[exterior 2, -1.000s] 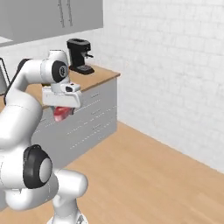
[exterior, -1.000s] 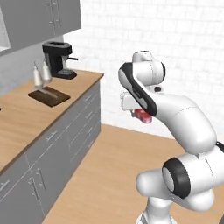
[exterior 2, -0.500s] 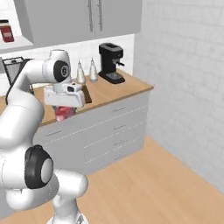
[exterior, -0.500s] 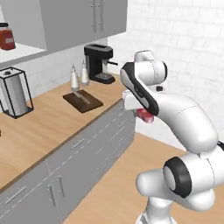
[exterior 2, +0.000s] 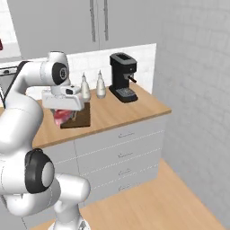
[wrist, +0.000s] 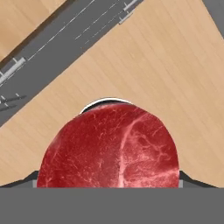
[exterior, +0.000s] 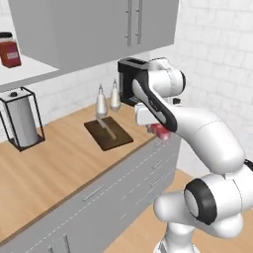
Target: Pick up the knife from the drawer and place it on the cutting board. Then place the meat from the plate to the cutting board.
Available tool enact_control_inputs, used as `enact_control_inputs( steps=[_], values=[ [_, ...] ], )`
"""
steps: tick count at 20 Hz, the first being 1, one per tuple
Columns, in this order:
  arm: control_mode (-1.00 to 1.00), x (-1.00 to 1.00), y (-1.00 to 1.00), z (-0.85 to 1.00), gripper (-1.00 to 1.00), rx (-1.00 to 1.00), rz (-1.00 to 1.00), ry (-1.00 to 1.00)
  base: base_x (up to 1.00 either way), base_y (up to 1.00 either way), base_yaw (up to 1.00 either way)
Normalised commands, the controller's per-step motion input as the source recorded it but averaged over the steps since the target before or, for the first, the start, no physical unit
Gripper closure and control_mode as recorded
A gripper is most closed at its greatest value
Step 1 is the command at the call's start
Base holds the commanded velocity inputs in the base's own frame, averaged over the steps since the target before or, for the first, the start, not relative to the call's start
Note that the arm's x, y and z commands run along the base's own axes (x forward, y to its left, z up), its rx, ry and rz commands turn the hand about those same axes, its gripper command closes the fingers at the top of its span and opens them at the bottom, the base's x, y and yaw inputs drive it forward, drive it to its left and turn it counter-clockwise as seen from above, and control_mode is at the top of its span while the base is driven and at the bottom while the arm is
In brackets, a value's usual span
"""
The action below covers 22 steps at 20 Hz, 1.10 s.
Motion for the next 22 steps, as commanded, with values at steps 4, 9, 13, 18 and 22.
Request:
enact_control_inputs(
  steps=[4, 9, 13, 18, 22],
  values=[
    [1.00, 0.00, 0.00, 0.00, 1.00, 0.00, 0.00, 0.00, 0.51, -0.37, 0.30],
    [1.00, 0.00, 0.00, 0.00, 1.00, 0.00, 0.00, 0.00, 0.57, -0.28, 0.45],
    [1.00, 0.00, 0.00, 0.00, 1.00, 0.00, 0.00, 0.00, 0.67, -0.36, 0.41],
    [1.00, 0.00, 0.00, 0.00, 1.00, 0.00, 0.00, 0.00, 0.52, -0.34, 0.32],
    [1.00, 0.00, 0.00, 0.00, 1.00, 0.00, 0.00, 0.00, 0.63, -0.16, 0.31]
  ],
)
